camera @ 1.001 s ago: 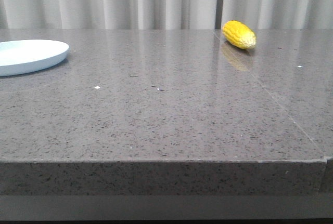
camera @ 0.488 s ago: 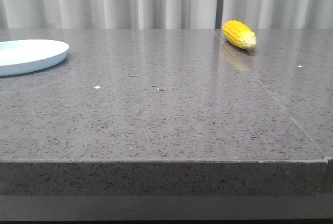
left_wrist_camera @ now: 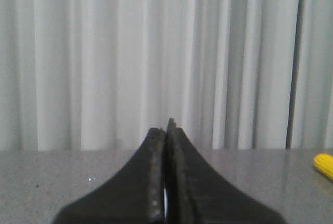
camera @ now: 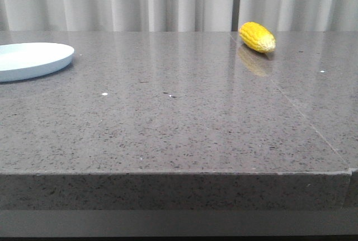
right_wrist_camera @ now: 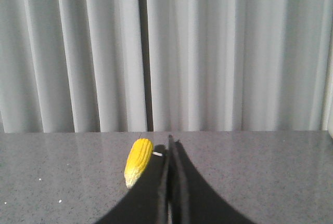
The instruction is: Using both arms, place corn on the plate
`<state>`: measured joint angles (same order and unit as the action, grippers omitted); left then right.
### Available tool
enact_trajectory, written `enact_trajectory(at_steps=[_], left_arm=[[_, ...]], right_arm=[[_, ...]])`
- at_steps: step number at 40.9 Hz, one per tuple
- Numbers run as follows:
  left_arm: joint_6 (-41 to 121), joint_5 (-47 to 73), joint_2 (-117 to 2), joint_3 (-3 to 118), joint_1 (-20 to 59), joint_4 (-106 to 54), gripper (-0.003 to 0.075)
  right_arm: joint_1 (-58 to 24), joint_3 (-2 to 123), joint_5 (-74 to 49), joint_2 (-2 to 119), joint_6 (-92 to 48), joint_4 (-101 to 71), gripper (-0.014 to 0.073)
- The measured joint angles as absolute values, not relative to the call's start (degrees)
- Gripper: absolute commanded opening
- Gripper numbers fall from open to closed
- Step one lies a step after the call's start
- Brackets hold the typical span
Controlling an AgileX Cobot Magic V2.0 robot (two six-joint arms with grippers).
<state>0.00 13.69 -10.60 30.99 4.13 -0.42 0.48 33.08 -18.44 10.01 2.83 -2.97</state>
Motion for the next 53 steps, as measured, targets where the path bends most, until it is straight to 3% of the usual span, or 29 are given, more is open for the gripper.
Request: enact_trajectory(at_steps=[14, 32, 35, 38, 42, 44, 48, 53], left_arm=[[0.00, 29.35, -24.07, 37.56, 4.13, -0.42, -0.0020], [0.00, 31.96, -31.04, 37.56, 4.13, -0.42, -0.0018], [0.00, 31.96, -31.76, 37.56, 4.13, -0.42, 0.0020], [0.00, 32.05, -32.67, 37.56, 4.13, -0.42, 0.0134], [0.00, 32.05, -33.42, 37.56, 4.13, -0.42, 0.0369], [0.00, 32.05, -33.75, 37.56, 4.13, -0.42, 0.0475], [0.00, 32.05, -34.79, 37.56, 4.13, -0.42, 0.0580], [0.00, 32.37, -36.50, 37.69, 4.13, -0.42, 0.0578]], right_arm=[[0.48, 37.85, -31.68, 22.93, 2.83, -2.97, -0.0087], [0.48, 37.85, -33.72, 33.03, 2.94, -2.97, -0.0070], [0.48, 37.85, -33.72, 33.97, 2.94, -2.97, 0.0018], [0.48, 37.85, -33.72, 34.80, 2.60, -2.97, 0.0186], [0.48, 37.85, -33.72, 35.61, 1.76, -2.97, 0.0465], [0.48, 37.85, -33.72, 35.95, 1.52, -2.87, 0.0557], [0.48, 37.85, -33.72, 36.18, 1.40, -2.87, 0.0633], [0.48, 37.85, -33.72, 36.29, 1.20, -2.84, 0.0631]])
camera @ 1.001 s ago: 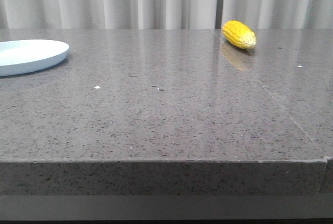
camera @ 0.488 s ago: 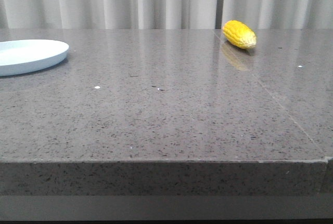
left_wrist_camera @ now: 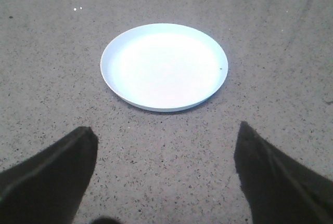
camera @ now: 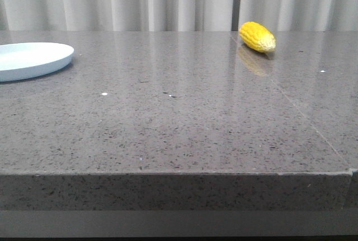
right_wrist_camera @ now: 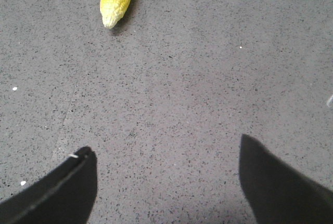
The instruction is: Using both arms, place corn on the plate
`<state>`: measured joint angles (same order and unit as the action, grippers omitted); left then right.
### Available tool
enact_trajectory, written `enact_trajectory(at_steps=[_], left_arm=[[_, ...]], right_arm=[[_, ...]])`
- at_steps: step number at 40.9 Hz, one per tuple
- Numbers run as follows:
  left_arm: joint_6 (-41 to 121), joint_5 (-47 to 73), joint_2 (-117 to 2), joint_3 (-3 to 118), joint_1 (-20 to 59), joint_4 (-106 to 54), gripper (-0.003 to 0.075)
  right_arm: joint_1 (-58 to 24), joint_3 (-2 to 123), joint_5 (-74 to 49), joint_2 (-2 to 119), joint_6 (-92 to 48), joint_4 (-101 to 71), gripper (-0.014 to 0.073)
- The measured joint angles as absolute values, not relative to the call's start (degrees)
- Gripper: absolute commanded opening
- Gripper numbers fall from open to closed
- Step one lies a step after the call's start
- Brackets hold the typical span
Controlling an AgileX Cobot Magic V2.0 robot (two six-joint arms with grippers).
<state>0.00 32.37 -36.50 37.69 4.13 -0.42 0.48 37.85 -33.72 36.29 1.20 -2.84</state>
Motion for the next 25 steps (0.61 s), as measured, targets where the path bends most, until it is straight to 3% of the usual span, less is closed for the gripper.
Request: enact_trajectory(at_steps=[25], left_arm=[[0.00, 47.10, -63.04, 57.67, 1.14, 8.49, 0.0578]], right_arm=[[0.48, 37.85, -33.38, 36.29, 1.20, -2.84, 0.0631]])
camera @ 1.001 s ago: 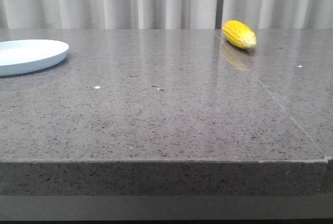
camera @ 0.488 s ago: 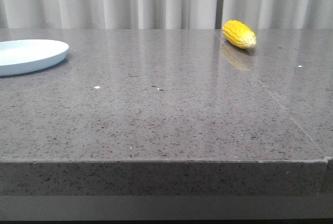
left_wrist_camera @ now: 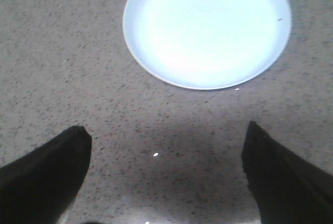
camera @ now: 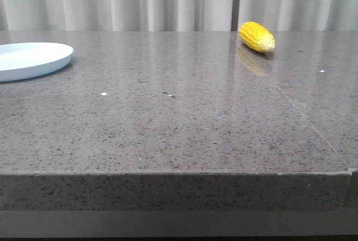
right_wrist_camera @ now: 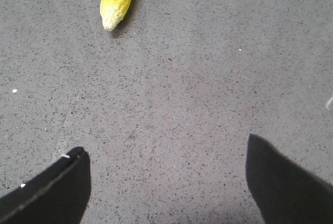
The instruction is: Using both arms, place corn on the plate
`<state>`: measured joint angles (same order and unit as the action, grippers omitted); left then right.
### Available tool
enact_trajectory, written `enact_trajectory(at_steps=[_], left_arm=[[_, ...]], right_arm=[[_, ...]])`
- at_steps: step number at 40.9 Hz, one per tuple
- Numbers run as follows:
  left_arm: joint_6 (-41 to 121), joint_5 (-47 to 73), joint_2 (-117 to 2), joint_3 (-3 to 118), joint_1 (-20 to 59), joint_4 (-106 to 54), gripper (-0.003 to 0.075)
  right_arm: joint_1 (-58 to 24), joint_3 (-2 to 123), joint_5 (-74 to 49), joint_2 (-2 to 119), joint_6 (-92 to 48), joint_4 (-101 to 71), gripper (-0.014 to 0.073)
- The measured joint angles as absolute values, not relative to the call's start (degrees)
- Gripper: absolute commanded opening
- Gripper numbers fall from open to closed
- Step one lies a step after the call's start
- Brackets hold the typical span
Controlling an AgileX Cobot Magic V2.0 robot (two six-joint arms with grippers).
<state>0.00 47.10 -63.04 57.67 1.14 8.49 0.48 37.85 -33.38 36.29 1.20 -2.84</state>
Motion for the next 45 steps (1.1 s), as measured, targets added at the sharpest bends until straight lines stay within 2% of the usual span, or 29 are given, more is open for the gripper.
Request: enact_trajectory(at_steps=[5, 15, 27, 45], left_arm=[[2.43, 49.37, -70.27, 63.38, -4.25, 5.42, 0.0576], [15.32, 49.61, -82.25, 71.16, -11.45, -12.61, 0.0543], [18.24, 48.59, -94.25, 77.66, -12.12, -17.72, 0.0452], [18.72, 45.62, -102.19, 81.35, -12.12, -17.94, 0.0438]], right_arm=[[0.48, 37.85, -33.38, 36.29, 1.20, -2.75, 0.0631], [0.48, 37.85, -33.38, 36.29, 1.20, -2.75, 0.0631], [0.48, 37.85, -33.38, 36.29, 1.20, -2.75, 0.0631], [0.48, 37.85, -33.38, 36.29, 1.20, -2.75, 0.0631]])
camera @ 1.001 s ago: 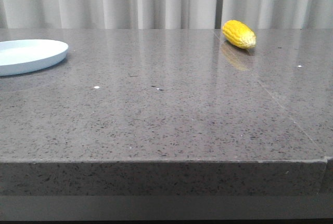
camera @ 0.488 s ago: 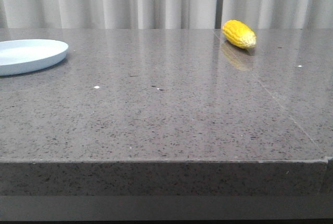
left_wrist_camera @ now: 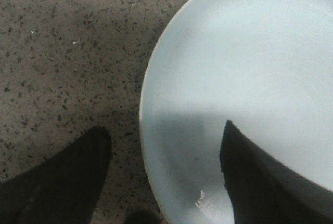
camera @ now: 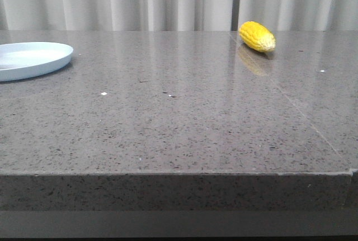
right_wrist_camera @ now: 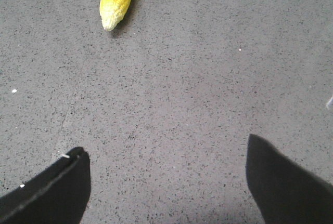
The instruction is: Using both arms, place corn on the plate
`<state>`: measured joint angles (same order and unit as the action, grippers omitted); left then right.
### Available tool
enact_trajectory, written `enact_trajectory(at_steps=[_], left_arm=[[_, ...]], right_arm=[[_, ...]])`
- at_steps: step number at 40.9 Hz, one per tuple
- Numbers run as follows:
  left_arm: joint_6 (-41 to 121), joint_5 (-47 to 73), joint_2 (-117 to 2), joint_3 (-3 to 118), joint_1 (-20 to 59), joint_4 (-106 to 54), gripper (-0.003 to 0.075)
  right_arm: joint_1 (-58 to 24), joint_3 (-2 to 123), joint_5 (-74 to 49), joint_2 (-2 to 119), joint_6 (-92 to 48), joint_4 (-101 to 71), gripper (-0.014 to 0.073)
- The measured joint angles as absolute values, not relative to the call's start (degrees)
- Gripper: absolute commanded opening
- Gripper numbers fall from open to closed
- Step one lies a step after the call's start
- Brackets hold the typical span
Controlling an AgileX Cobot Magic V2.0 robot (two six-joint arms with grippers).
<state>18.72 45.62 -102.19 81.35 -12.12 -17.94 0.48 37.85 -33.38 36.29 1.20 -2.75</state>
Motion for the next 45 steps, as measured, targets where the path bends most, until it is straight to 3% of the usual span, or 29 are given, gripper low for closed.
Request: enact_trajectory(at_steps=[22, 26, 30, 35, 45], left_arm=[[19.37, 46.46, -105.70, 83.18, -12.12, -18.15, 0.0425], [19.37, 46.55, -105.70, 83.22, -12.23, -18.27, 0.0318], [19.37, 46.68, -105.78, 83.22, -12.23, -18.27, 0.0142], [19.37, 46.79, -105.91, 83.22, -12.23, -18.27, -0.0022], [19.37, 46.92, -105.78, 83.32, -12.23, -19.39, -0.0020]], right_arm=[[0.48, 37.85, -33.38, 36.29, 1.16, -2.75, 0.0631], [0.48, 37.85, -33.38, 36.29, 1.16, -2.75, 0.0631], [0.48, 37.85, -33.38, 36.38, 1.16, -2.75, 0.0631], [0.48, 37.85, -33.38, 36.38, 1.16, -2.75, 0.0631], [0.48, 37.85, -33.38, 36.38, 1.16, -2.75, 0.0631]])
